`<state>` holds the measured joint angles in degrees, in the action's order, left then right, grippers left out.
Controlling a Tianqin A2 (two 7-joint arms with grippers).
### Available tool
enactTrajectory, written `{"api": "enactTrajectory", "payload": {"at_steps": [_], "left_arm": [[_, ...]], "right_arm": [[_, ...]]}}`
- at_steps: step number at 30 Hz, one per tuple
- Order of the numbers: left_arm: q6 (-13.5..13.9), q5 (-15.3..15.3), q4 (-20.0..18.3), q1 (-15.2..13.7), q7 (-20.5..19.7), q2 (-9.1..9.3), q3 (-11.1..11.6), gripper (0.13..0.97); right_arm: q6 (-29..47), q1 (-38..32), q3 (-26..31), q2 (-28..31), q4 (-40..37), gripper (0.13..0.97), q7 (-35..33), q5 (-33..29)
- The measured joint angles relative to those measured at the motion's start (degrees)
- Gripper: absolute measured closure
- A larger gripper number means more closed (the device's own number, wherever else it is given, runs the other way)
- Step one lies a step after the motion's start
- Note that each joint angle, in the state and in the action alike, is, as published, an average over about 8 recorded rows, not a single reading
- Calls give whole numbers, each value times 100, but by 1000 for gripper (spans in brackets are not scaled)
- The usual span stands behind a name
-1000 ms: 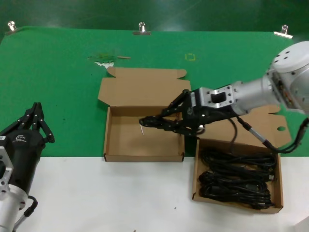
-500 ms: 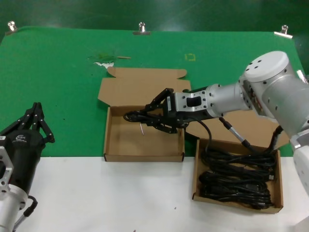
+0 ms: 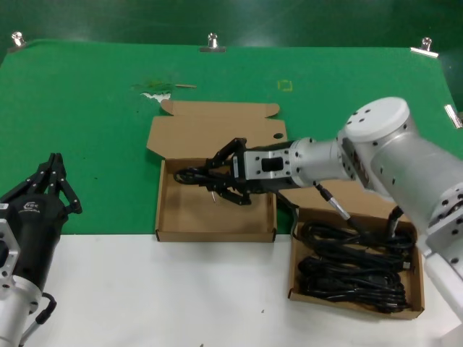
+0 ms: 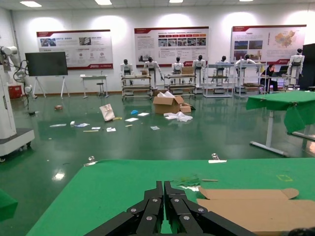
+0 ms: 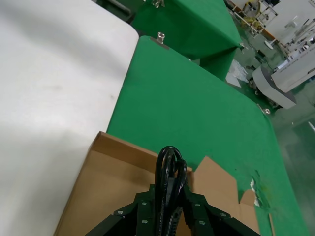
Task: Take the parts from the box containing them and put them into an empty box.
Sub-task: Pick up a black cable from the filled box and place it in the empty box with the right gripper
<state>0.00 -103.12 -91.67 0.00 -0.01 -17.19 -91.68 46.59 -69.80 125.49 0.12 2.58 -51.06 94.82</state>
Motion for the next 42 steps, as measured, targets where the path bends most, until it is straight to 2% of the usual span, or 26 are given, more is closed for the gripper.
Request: {"api": "enactTrajectory", "payload": {"at_steps": [13,20,27,42], "left_arm": [[0,0,0,0,0,0,0,946],[0,0,0,0,0,0,0,946],[0,0,0,0,0,0,0,946],[0,0,0,0,0,0,0,946]], "right_arm": [[-431,343,2086,-12,227,857,-260,2296],[-679,440,2841,-12,269,857,-460,3130],[-932,510,3149,-12,273,857,-639,3450],[-1168,611,3222,-12,315,857,-825,3648]]}}
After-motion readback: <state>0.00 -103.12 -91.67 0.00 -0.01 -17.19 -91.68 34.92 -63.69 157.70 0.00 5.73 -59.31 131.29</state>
